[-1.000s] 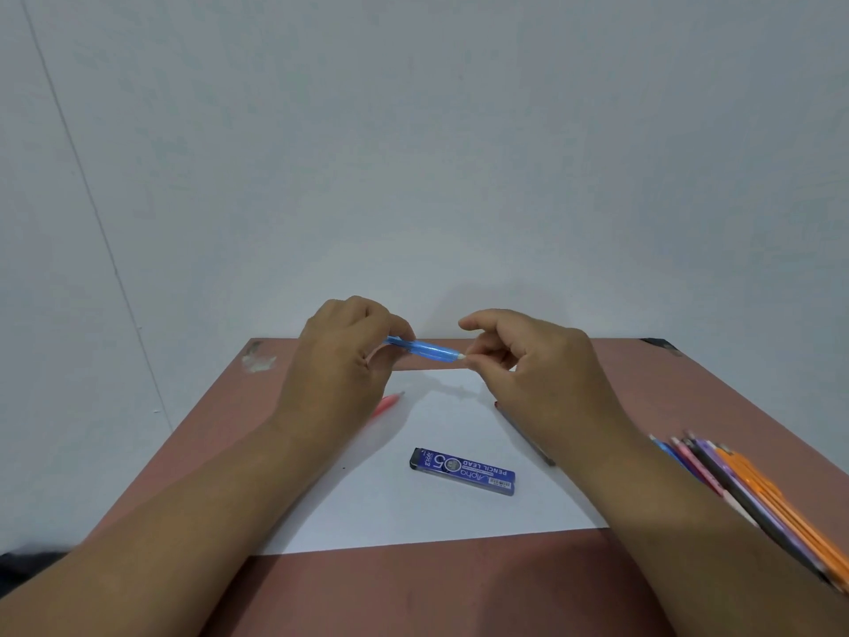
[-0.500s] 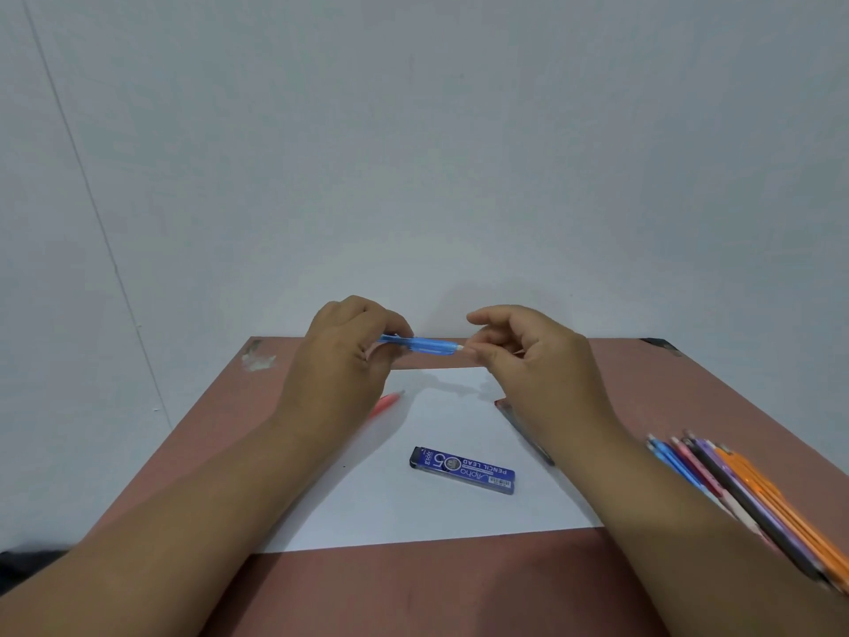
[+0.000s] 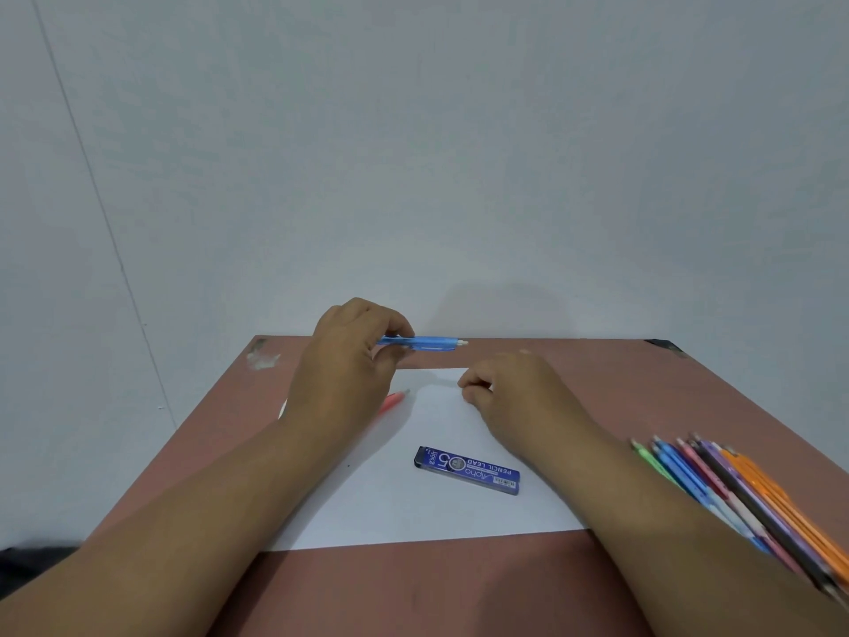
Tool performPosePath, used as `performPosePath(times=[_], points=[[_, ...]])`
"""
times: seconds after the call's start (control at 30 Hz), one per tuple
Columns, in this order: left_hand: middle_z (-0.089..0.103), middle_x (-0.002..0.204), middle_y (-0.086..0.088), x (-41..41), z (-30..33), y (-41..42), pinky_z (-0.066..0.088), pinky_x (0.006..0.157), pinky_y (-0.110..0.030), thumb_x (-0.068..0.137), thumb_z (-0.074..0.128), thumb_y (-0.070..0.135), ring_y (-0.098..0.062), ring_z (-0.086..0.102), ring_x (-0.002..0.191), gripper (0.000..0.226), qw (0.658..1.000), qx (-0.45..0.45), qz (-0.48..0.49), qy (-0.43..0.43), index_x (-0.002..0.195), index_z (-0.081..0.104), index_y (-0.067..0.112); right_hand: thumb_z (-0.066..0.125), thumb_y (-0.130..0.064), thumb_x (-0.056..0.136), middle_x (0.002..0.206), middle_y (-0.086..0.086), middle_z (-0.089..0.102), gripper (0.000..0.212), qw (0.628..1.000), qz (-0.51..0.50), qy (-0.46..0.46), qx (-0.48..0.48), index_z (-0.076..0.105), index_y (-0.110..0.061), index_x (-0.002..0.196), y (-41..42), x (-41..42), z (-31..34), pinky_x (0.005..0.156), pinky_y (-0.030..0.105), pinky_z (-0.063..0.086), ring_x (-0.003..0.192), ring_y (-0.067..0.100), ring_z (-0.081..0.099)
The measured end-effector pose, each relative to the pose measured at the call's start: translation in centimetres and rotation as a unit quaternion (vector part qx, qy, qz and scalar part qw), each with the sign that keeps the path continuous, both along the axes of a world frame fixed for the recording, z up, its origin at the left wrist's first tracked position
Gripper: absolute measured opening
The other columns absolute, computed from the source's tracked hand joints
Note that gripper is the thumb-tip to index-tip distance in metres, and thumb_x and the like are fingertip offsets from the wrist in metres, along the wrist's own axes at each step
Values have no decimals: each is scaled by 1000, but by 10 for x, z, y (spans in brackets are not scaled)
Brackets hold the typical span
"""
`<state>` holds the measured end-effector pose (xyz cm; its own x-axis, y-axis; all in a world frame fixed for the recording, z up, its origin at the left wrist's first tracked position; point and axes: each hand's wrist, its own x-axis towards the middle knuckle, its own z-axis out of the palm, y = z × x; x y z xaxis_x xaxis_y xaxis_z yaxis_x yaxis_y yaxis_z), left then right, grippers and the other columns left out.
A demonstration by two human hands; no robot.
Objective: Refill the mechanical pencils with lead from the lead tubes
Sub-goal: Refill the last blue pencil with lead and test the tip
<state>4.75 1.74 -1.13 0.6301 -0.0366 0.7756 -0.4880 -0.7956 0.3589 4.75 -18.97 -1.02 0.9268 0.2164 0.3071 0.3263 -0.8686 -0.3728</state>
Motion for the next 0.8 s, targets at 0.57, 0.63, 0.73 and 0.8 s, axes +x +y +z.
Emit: performPosePath(times=[0.57,0.63,0.73,0.8], points=[[60,87,10,0,2,1,33,78,-20,84,79,9,-20,54,84,16,1000,-5,-8,-22,88,71,22,81,-15,85,73,-4,74,11,848,1,52,528,80,-26,86,5,-27,29,61,36,48,67,6,64],[61,87,8,0,2,1,33,78,-20,84,79,9,-21,55,84,16,1000,-3,-9,-22,88,71,22,82,-14,84,74,-3,75,12,848,1,52,528,80,-26,85,6,-27,29,63,37,49,67,6,65],[61,87,8,-1,2,1,34,78,-22,84,79,9,-21,54,85,16,1000,2,-10,-25,89,71,22,82,-16,84,75,-3,75,10,850,-2,56,524,81,-26,85,6,-28,29,62,35,50,68,5,65],[61,87,8,-1,2,1,33,78,-20,84,78,10,-20,54,85,16,999,8,-10,-31,89,71,22,83,-18,83,75,-3,75,8,852,-1,56,520,81,-25,88,6,-29,29,56,28,49,66,4,64]])
